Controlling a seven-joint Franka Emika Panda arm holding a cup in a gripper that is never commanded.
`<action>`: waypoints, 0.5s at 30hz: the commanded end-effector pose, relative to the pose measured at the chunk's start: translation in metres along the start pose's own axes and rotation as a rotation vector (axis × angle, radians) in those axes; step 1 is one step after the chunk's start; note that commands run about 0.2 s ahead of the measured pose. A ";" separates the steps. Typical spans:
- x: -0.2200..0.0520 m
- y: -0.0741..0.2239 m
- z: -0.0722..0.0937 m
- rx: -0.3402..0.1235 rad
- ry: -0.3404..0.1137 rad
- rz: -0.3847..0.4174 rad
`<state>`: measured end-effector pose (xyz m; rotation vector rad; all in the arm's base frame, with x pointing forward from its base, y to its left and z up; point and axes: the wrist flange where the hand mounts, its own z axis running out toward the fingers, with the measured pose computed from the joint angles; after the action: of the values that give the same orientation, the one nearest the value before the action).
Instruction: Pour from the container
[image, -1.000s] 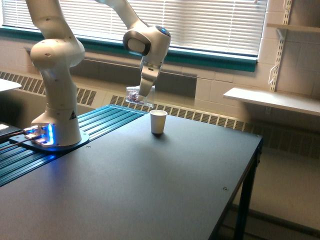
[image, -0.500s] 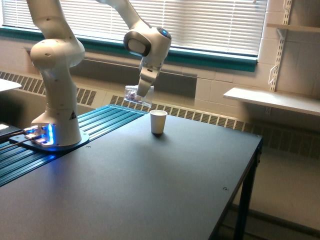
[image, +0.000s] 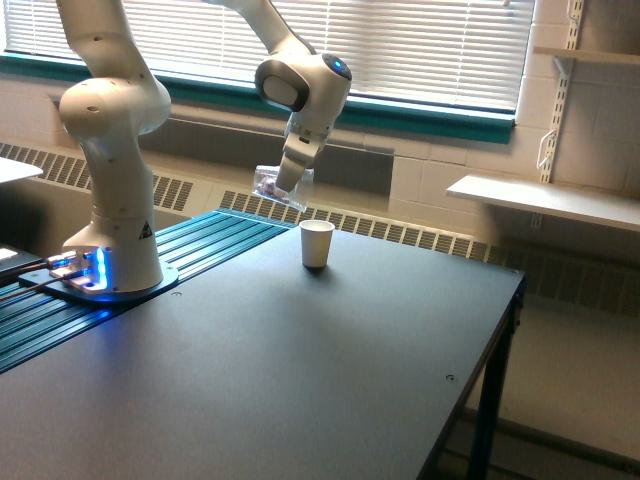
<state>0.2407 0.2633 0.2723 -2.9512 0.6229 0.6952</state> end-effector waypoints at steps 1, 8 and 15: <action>0.004 0.005 0.005 -0.025 -0.045 0.055; 0.002 0.005 0.002 -0.013 -0.091 0.073; 0.000 0.003 -0.011 0.008 -0.121 0.082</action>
<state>0.2369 0.2574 0.2695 -2.8998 0.7032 0.8630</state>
